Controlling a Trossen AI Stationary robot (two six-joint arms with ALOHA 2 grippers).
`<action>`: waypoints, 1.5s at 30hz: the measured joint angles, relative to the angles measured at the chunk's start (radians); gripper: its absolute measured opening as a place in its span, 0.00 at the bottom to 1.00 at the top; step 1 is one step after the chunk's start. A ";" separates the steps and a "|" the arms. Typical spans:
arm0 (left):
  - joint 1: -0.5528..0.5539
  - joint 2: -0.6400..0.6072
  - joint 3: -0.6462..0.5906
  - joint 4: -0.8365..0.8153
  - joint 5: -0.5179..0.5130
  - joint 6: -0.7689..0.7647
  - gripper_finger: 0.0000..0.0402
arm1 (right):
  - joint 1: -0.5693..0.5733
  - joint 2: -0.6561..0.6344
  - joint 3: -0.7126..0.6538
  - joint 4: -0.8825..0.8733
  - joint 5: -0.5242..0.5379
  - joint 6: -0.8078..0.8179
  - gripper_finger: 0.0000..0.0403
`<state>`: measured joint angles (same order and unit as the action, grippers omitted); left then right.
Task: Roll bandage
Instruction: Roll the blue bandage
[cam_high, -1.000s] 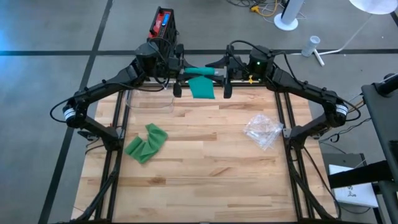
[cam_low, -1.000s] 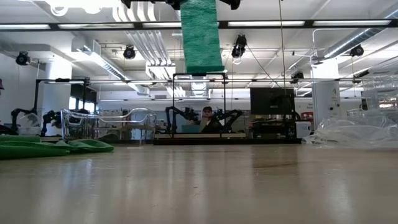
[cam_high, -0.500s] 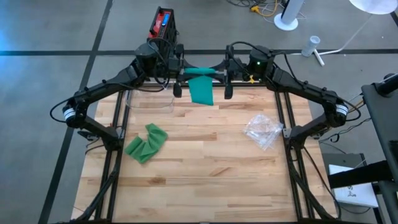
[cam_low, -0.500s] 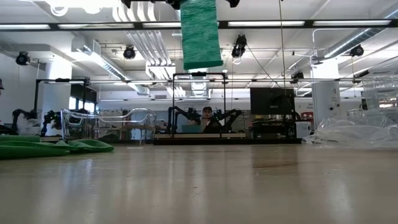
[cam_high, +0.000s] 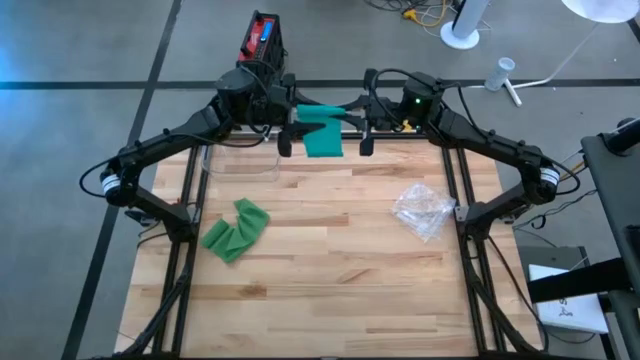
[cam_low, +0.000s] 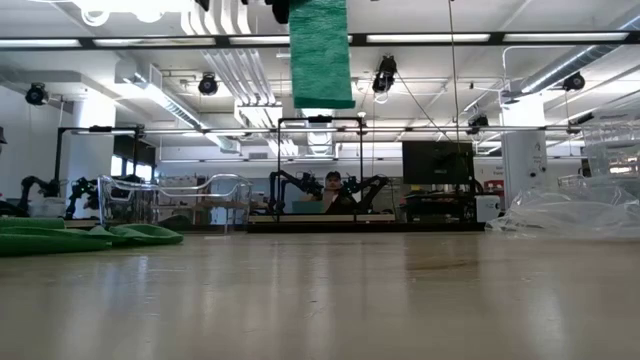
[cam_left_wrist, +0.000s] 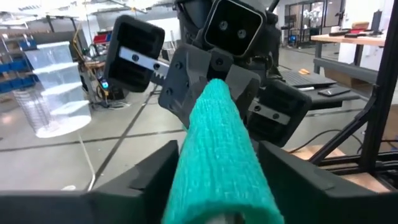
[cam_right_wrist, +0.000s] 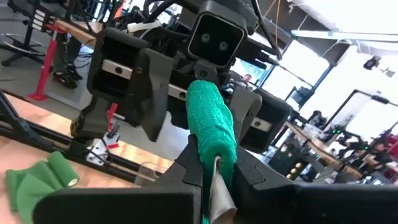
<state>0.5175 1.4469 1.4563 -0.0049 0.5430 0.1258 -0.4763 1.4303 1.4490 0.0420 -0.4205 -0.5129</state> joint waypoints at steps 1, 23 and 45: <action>0.000 0.000 0.000 -0.004 0.000 -0.006 0.55 | 0.000 0.000 0.000 0.001 0.002 -0.007 0.05; 0.001 -0.001 -0.006 -0.023 -0.142 0.042 0.04 | 0.000 -0.004 0.000 0.042 0.021 0.032 0.05; 0.003 0.003 -0.013 -0.082 -0.189 0.111 0.00 | -0.022 -0.051 -0.001 0.122 0.031 0.033 0.05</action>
<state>0.5201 1.4494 1.4433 -0.0874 0.3539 0.2371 -0.4982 1.3794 1.4483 0.1636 -0.3895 -0.4796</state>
